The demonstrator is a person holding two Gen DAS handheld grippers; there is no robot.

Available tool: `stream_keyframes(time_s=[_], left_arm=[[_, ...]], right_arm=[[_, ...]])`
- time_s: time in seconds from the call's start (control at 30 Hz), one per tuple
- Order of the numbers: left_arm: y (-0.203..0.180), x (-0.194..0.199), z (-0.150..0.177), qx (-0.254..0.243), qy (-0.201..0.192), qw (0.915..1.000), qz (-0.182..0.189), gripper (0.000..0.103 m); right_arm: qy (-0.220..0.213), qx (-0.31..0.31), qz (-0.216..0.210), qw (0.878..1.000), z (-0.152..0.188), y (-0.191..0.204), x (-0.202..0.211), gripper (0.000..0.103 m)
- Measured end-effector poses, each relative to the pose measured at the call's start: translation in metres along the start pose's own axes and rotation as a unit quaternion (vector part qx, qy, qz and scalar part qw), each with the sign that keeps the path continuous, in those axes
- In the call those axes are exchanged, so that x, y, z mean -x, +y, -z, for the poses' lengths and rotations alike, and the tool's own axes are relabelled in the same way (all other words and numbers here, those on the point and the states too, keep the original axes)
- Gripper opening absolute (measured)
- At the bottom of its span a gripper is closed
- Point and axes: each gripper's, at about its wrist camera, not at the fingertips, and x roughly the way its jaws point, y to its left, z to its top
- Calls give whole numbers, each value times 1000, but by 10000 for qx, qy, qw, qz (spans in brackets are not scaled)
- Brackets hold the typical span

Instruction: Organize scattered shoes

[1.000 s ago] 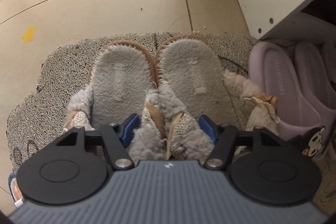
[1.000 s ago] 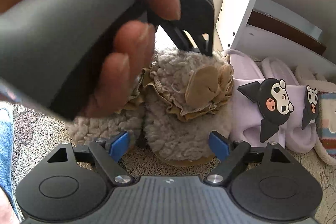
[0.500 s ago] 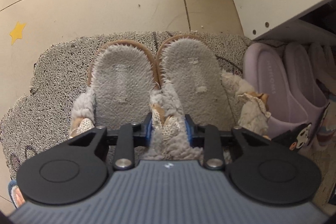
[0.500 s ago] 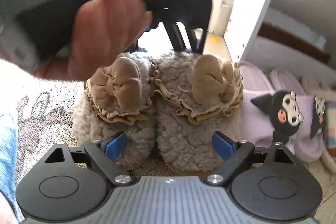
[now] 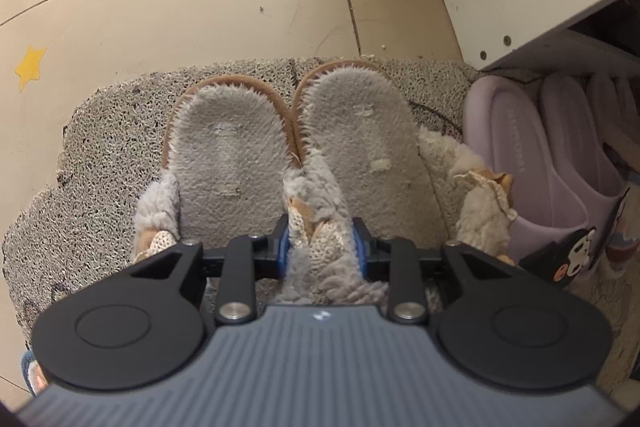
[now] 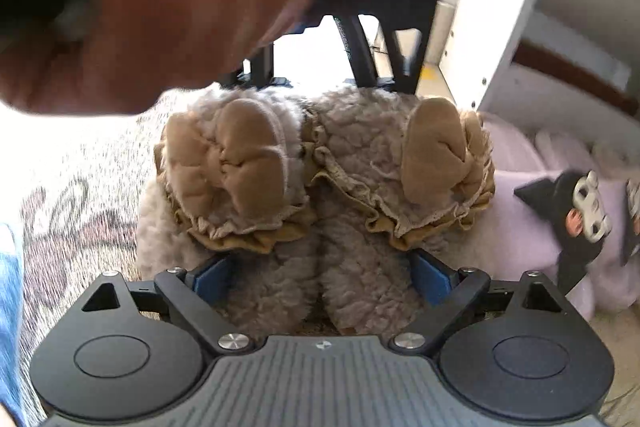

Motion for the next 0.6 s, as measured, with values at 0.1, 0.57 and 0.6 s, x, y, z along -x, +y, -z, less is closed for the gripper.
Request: stream_keyframes(time_s=[0.1,0.57,0.6], left_arm=[[-4,-1,1,-148,-27,9999,-71,28],[-7,11,4,-288,-73,9995,-140,27],[-7,13,5,-286,-78,9995,-143,27]], right_arm=[[-14,43,-36,10000,-3,-3,-2,67],[8,-390,-142,9991,-8,-25,7,22],[4,-406,-146,9991,-12,-25,5,18]])
